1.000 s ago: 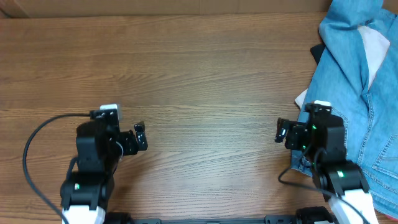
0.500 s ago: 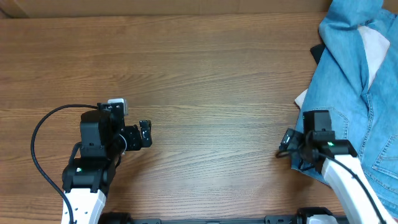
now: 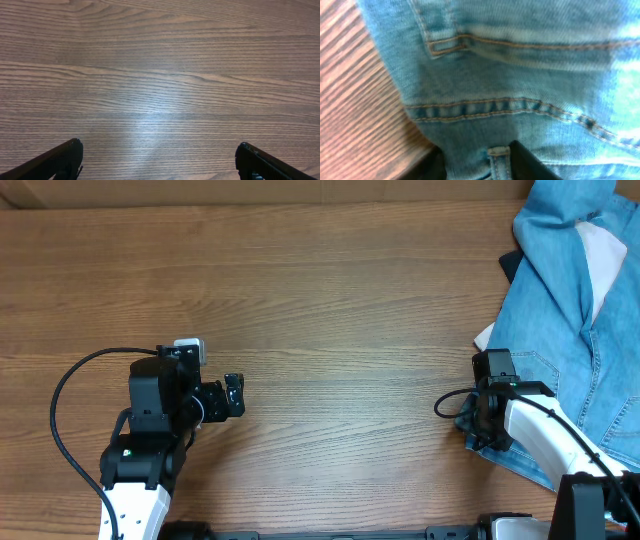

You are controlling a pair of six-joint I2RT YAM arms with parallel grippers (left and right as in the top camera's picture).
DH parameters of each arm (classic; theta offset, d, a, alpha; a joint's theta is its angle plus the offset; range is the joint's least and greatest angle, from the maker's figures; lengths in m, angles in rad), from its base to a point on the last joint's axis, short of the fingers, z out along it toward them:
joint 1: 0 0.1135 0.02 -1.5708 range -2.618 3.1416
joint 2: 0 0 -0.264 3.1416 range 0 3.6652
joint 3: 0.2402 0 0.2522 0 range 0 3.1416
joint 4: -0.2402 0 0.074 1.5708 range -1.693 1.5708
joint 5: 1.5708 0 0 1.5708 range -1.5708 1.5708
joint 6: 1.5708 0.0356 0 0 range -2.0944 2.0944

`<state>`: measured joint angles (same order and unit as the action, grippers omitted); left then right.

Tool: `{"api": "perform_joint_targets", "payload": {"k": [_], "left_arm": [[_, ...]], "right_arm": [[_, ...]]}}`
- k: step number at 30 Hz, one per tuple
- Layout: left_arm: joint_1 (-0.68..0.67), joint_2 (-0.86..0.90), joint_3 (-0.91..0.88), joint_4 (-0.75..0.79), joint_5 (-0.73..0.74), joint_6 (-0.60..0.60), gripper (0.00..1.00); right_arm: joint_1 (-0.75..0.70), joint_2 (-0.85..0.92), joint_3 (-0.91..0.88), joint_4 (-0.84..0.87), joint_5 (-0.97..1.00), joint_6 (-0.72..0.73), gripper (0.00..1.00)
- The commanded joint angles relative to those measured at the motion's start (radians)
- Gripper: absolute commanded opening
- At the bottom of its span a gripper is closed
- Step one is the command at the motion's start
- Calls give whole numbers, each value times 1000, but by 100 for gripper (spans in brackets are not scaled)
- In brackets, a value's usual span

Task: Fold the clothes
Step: 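Move the right gripper onto the light-blue jeans at the right edge, then grasp the jeans with the right gripper and drag them toward the center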

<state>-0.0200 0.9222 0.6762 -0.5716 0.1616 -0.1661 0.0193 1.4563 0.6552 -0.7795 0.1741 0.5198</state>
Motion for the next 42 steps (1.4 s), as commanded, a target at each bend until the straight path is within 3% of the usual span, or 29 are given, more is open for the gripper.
{"api": "perform_joint_targets", "payload": {"k": [1, 4, 11, 15, 21, 30, 36, 42], "left_arm": [[-6, 0, 28, 6, 15, -14, 100], [-6, 0, 28, 11, 15, -14, 100], [-6, 0, 28, 32, 15, -14, 100], [-6, 0, 28, 39, 15, -14, 100], [-6, 0, 28, 53, 16, -15, 100], [-6, 0, 28, 54, 15, -14, 100], [-6, 0, 28, 56, 15, -14, 100], [-6, 0, 28, 57, 16, -15, 100]], "right_arm": [[-3, 32, -13, 22, -17, 10, 22], [-3, 14, -1, 8, -17, 9, 13], [-3, -119, 203, -160, 30, -15, 6], [1, -175, 414, -280, 29, -94, 4], [86, -189, 650, -349, -126, -327, 4], [409, -169, 683, -276, -289, -506, 4], [632, -94, 683, -103, -289, -479, 4], [713, 15, 683, 114, -298, -438, 4]]}}
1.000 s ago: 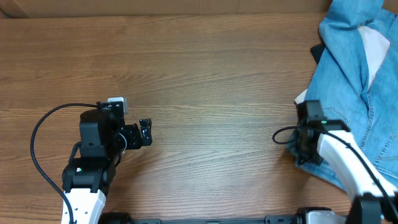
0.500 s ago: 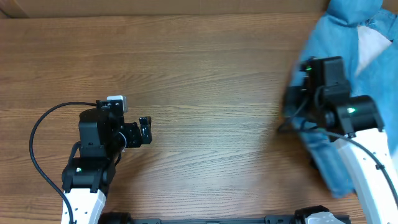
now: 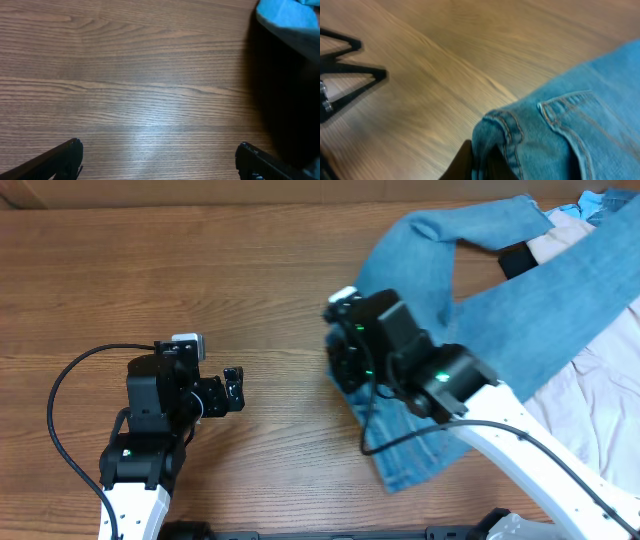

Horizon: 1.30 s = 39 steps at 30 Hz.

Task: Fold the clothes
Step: 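Grasp the jeans with the right gripper and drag them toward the center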

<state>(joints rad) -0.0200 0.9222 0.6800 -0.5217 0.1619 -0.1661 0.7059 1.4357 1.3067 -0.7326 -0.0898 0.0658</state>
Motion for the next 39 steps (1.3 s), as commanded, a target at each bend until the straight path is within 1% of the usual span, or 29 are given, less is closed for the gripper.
{"api": "perform_joint_targets", "payload": {"k": [1, 2, 3, 4, 5, 7, 9, 11, 14, 15, 17, 18, 21, 22, 23, 25, 29, 32, 34, 36, 39], "left_arm": [[-6, 0, 24, 6, 16, -15, 100], [-6, 0, 24, 6, 16, -15, 100], [-6, 0, 24, 7, 16, -16, 100], [-6, 0, 24, 7, 16, -20, 100], [-6, 0, 24, 6, 16, -26, 100], [-6, 0, 24, 6, 16, -42, 100], [-7, 1, 24, 2, 23, -44, 100], [-7, 1, 24, -3, 23, -44, 100], [-7, 1, 24, -22, 24, -44, 100], [-8, 1, 24, -30, 24, -44, 100], [-18, 1, 24, -48, 23, -42, 100], [-29, 1, 24, -52, 23, -37, 100], [-92, 4, 24, -53, 21, -19, 100], [-131, 10, 24, -50, 11, -13, 100], [-155, 14, 24, -48, 2, -13, 100], [-238, 35, 24, -46, -32, 6, 100], [-419, 109, 24, -28, -74, 101, 100], [-571, 187, 24, 26, -135, 150, 100], [-668, 235, 27, 71, -188, 183, 100], [-779, 296, 44, 104, -280, 225, 100], [-880, 365, 82, 101, -367, 260, 100]], "right_arm": [[34, 56, 32, 108, -41, 16, 4], [39, 76, 32, 147, -47, 16, 4], [42, 90, 32, 174, -46, 16, 7], [41, 105, 32, 208, -38, 16, 14], [41, 113, 32, 227, -26, 16, 17], [32, 116, 32, 251, 33, 18, 19], [21, 104, 35, 256, 107, 45, 33], [5, 75, 37, 247, 165, 63, 41], [-32, 11, 37, 212, 203, 66, 68], [-45, -10, 37, 199, 205, 66, 75], [-86, -61, 37, 151, 206, 87, 79], [-104, -80, 37, 127, 205, 102, 83], [-174, -141, 37, 38, 205, 166, 92], [-210, -166, 37, -2, 205, 198, 98], [-236, -181, 37, -28, 205, 220, 100], [-293, -212, 37, -86, 201, 253, 100], [-363, -257, 37, -179, 202, 253, 100], [-408, -282, 37, -236, 206, 254, 100], [-455, -297, 37, -262, 214, 304, 100], [-534, -318, 37, -300, 220, 381, 100], [-613, -332, 37, -341, 217, 430, 100]]}}
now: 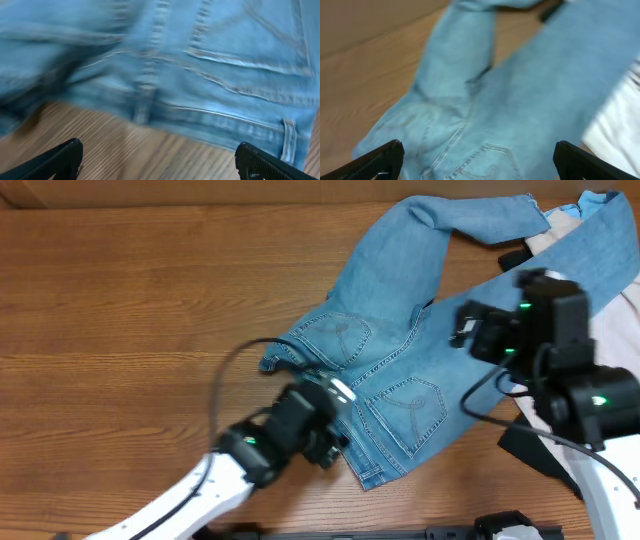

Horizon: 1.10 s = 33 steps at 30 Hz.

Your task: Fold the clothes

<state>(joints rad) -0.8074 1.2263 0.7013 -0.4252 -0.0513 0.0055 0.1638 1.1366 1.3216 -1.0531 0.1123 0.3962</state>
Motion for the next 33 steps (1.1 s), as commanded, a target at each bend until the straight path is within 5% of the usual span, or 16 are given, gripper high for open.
{"api": "perform_joint_targets", "payload": {"k": [1, 8, 20, 27, 33], "left_arm": [[-127, 87, 74, 2, -182, 103, 100], [-290, 209, 109, -24, -371, 155, 100], [-489, 211, 173, -168, -248, 54, 100], [-494, 211, 179, -313, -65, 15, 100], [-494, 211, 211, -344, -57, 35, 100]], "right_arm": [[-94, -35, 23, -34, 14, 99, 100], [-203, -35, 22, -105, 14, 99, 100], [-233, -35, 22, -115, 14, 99, 100], [-233, -35, 22, -132, 14, 99, 100], [-233, -34, 22, -131, 14, 99, 100]]}}
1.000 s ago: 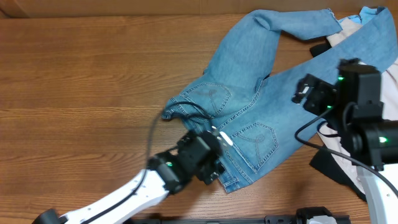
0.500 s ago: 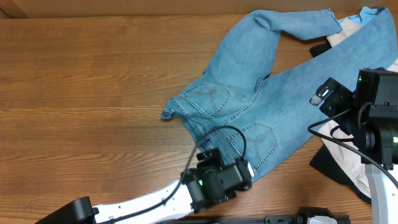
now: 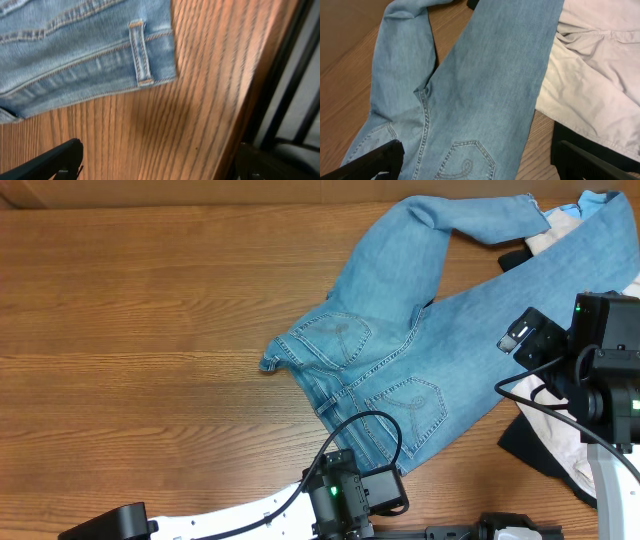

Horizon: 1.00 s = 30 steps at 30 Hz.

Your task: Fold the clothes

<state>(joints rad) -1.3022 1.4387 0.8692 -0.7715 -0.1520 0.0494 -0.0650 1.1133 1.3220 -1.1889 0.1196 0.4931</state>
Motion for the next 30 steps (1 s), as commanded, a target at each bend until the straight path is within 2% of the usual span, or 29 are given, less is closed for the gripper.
{"api": "perform_joint_targets", "payload": {"k": [1, 8, 17, 21, 30], "left_arm": [[2, -1, 43, 6, 42, 0, 100], [78, -1, 45, 68, 24, 32, 100], [279, 19, 56, 185, 238, 130, 100], [339, 80, 58, 258, 258, 130, 100], [390, 277, 117, 220, 253, 176, 100]], "right_arm": [[-5, -10, 21, 5, 7, 2, 100], [-5, 21, 21, -27, -5, 2, 100], [-5, 51, 21, -28, -8, 2, 100], [-5, 51, 21, -28, -8, 2, 100], [-5, 51, 21, -28, -8, 2, 100]]}}
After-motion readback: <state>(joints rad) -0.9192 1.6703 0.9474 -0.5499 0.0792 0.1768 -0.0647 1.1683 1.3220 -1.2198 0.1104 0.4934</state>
